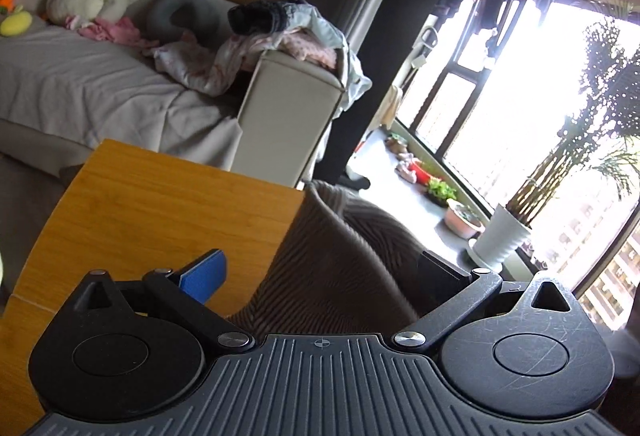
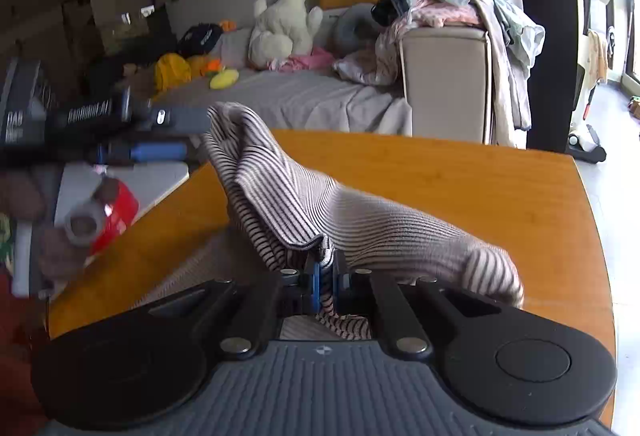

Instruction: Fold clothes

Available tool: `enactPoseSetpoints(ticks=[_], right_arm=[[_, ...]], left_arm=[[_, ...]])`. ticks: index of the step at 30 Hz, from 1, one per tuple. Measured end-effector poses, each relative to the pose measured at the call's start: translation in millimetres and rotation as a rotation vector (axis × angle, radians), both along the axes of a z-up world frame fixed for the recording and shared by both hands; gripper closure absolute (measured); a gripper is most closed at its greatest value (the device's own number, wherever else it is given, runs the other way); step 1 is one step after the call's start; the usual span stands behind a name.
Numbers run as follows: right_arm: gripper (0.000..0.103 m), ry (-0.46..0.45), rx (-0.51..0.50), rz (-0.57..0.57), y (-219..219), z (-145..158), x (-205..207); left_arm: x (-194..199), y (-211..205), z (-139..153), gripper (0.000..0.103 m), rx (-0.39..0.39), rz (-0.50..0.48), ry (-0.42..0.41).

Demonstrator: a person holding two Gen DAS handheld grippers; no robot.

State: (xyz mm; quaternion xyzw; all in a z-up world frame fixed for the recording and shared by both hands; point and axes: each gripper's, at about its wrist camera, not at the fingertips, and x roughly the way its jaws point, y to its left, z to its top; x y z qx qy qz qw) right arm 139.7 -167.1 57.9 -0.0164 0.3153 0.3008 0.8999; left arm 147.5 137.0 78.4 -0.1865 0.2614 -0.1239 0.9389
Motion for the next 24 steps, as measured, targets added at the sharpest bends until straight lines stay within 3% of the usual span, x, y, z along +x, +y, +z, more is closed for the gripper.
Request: enactPoseSetpoints(ticks=[5, 6, 7, 8, 9, 13, 18, 21, 23, 24], right_arm=[[0.092, 0.068, -0.048, 0.014, -13, -23, -36], [0.081, 0.060, -0.015, 0.004, -22, -18, -41], [0.064, 0.053, 0.017, -0.006, -32, -13, -46], [0.056, 0.031, 0.058, -0.030, -43, -5, -51], [0.044, 0.012, 0.087, -0.068, -54, 1, -53], [0.031, 0.011, 0.164, -0.213, -86, 7, -46], [0.029, 0.136, 0.177, -0.255, -83, -28, -12], [0.030, 0.150, 0.167, -0.234, -71, -49, 4], [0.044, 0.140, 0.140, -0.213, -62, -56, 17], [0.057, 0.132, 0.141, -0.211, -58, -53, 28]], left_arm=[[-6, -2, -12, 0.003, 0.053, -0.039, 0.086], [-7, -2, -15, 0.005, 0.063, -0.047, 0.104], [-8, -3, -18, 0.013, 0.074, -0.055, 0.121], [-9, -3, -20, 0.018, 0.085, -0.063, 0.139], [-10, -3, -23, 0.019, 0.096, -0.071, 0.157], [-21, 1, -36, 0.018, 0.091, -0.104, 0.228], [-22, -3, -53, 0.012, -0.005, -0.156, 0.299], [-13, -15, -70, 0.019, 0.002, -0.188, 0.333], [1, -18, -76, 0.033, 0.002, -0.188, 0.326], [9, -19, -78, 0.037, 0.001, -0.187, 0.322]])
